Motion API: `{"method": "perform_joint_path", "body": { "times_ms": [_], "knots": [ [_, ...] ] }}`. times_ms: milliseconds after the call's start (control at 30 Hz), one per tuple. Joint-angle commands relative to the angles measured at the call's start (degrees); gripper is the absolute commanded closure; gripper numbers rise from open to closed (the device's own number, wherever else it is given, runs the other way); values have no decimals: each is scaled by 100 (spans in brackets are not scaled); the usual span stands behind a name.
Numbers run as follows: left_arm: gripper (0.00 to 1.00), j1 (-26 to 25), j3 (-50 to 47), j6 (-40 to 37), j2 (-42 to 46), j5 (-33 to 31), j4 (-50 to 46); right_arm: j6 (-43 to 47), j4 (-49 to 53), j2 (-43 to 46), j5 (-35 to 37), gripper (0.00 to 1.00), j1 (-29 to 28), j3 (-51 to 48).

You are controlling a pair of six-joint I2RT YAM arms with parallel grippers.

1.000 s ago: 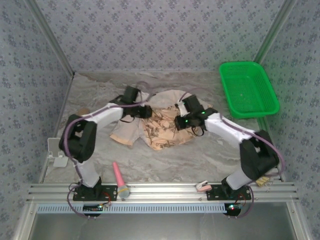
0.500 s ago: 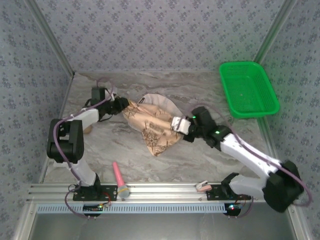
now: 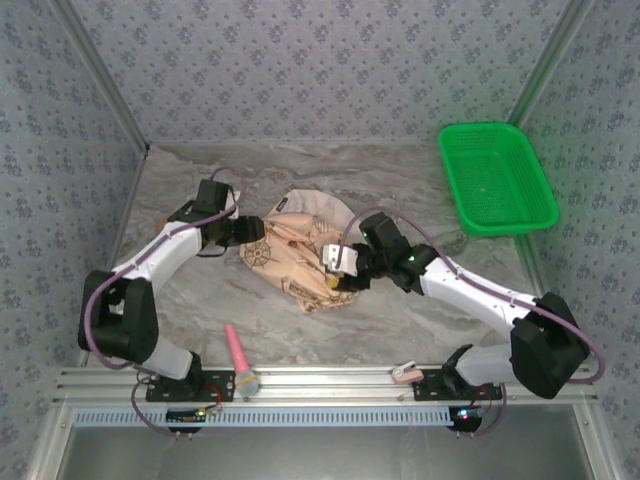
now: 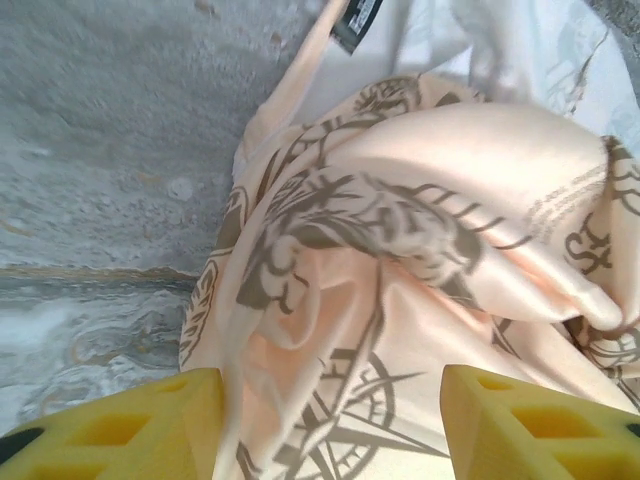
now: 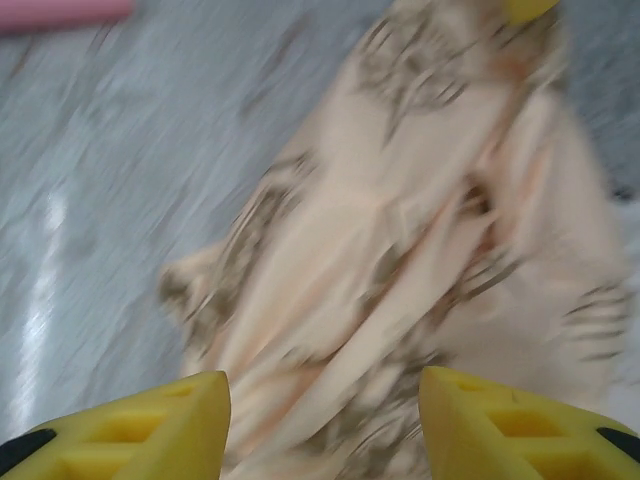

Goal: Fold the inside-out t-shirt

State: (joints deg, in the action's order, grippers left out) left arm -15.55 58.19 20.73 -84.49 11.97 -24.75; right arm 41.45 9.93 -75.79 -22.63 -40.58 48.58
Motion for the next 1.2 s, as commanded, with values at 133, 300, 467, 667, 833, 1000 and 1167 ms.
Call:
{"method": "perform_joint_path", "body": {
  "times_ms": [133,300,467,667,833,1000,1167],
  "knots": [
    [40,-858,359,-242,-442,-505,-231,-1523,-1222,-1403,528,45,-67,550],
    [39,-854,796,-503,-1331,-1129,-299,-1659,-1380,-2152,1081,65,-213,713],
    [47,-699,1268,-586,-1855,-948,-228,-1429,-1485,-1895,658,100,-122,794],
    [88,-276,1561,-444,-1919,-708,-10,-1340,-2225,-159,-769,100,591,486],
    [100,357,1160,-69,-1855,-234,538,-831,-1258,877,-865,100,1111,266],
    [88,452,518,-42,-1720,657,906,-518,70,892,216,100,720,-480],
    [59,424,-89,235,-1168,1753,1125,686,1399,415,1027,96,49,-395]
  ]
}}
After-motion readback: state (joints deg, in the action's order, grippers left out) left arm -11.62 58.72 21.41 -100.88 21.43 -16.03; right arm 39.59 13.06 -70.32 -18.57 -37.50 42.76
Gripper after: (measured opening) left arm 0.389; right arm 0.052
